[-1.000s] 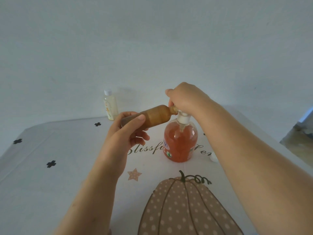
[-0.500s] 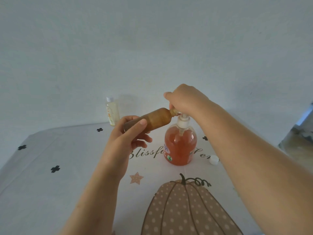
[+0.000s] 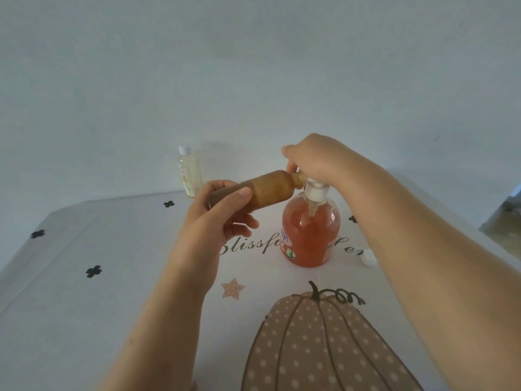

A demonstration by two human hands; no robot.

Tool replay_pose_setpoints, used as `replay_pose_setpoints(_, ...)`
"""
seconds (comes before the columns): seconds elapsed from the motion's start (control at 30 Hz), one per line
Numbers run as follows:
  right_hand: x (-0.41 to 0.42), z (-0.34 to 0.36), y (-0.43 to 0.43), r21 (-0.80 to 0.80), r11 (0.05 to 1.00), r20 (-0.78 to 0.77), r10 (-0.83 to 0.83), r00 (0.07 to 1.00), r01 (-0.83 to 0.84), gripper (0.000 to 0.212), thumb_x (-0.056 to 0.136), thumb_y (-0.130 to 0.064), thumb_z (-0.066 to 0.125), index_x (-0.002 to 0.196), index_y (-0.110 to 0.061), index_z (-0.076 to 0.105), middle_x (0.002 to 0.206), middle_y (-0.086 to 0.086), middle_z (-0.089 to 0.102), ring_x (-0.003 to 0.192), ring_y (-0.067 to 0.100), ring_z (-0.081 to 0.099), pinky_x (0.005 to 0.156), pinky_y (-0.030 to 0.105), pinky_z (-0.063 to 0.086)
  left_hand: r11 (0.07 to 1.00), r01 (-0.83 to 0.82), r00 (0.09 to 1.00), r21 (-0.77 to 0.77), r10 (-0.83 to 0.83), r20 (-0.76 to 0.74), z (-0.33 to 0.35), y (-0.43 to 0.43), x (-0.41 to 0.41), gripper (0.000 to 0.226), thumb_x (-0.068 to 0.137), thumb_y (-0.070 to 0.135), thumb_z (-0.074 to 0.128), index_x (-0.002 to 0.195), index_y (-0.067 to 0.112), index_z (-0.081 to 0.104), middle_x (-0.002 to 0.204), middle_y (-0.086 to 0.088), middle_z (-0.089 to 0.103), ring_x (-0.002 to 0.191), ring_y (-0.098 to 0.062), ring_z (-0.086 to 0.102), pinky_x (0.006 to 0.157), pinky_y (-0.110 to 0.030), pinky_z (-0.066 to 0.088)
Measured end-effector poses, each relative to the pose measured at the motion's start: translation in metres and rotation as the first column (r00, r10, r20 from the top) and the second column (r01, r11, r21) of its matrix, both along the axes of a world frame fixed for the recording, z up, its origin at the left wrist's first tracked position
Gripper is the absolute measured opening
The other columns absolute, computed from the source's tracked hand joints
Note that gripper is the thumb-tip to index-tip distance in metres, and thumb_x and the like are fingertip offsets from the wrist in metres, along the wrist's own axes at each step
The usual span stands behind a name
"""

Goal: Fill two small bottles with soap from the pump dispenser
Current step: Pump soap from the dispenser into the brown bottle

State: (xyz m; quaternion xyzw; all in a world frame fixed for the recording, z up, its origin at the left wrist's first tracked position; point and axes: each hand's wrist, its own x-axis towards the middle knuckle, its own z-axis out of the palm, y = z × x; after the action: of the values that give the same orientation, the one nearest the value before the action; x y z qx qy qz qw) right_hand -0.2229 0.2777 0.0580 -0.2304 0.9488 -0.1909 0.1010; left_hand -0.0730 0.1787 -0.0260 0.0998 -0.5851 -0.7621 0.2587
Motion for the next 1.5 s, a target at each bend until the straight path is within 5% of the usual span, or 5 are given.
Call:
replay_pose_setpoints(0.33, 0.0, 0.005, 0.006, -0.159, 0.985, -0.101, -0.082, 0.992, 0.065, 0.037, 0.097, -0.036, 0.044, 0.096, -0.013, 0.074, 0.078, 0.003, 0.067, 0.072, 0.023, 0.061, 0.067, 0.032, 0.043, 1.0, 0.017, 0.999, -0.014, -0.018, -0.03, 0.002, 0.002, 0.004, 0.03, 0.077, 0.027, 0.068, 0.1, 0.011, 0.058, 0.08, -0.01, 0.066, 0.066, -0.026, 0.063, 0.057, -0.029, 0.05)
replay_pose_setpoints(0.5, 0.003, 0.009, 0.004, -0.115, 0.991, -0.143, -0.079, 0.987, 0.063, 0.035, 0.097, -0.032, 0.045, 0.095, -0.013, 0.074, 0.075, 0.002, 0.068, 0.067, 0.02, 0.061, 0.06, 0.029, 0.039, 1.0, 0.011, 0.999, -0.02, -0.012, -0.035, 0.002, 0.002, 0.005, 0.029, 0.078, 0.028, 0.069, 0.1, 0.013, 0.059, 0.083, -0.009, 0.067, 0.067, -0.025, 0.064, 0.059, -0.029, 0.051)
replay_pose_setpoints(1.23, 0.004, -0.001, 0.0, -0.138, 0.984, -0.027, -0.12, 0.992, 0.115, 0.037, 0.098, -0.028, 0.04, 0.101, -0.013, 0.074, 0.097, 0.008, 0.073, 0.09, 0.029, 0.067, 0.085, 0.038, 0.049, 1.0, -0.021, 1.0, 0.016, 0.021, -0.001, 0.001, 0.003, 0.002, 0.027, 0.072, 0.022, 0.069, 0.095, 0.013, 0.059, 0.079, -0.01, 0.065, 0.063, -0.026, 0.063, 0.057, -0.03, 0.05)
replay_pose_setpoints(1.5, 0.004, 0.009, 0.005, -0.134, 0.989, -0.151, -0.081, 0.985, 0.06, 0.039, 0.101, -0.031, 0.038, 0.098, -0.013, 0.073, 0.087, 0.004, 0.073, 0.069, 0.021, 0.06, 0.062, 0.029, 0.041, 1.0, 0.005, 1.0, 0.012, -0.005, -0.031, 0.002, 0.002, 0.003, 0.029, 0.075, 0.025, 0.07, 0.099, 0.013, 0.058, 0.085, -0.011, 0.064, 0.065, -0.026, 0.063, 0.058, -0.031, 0.05)
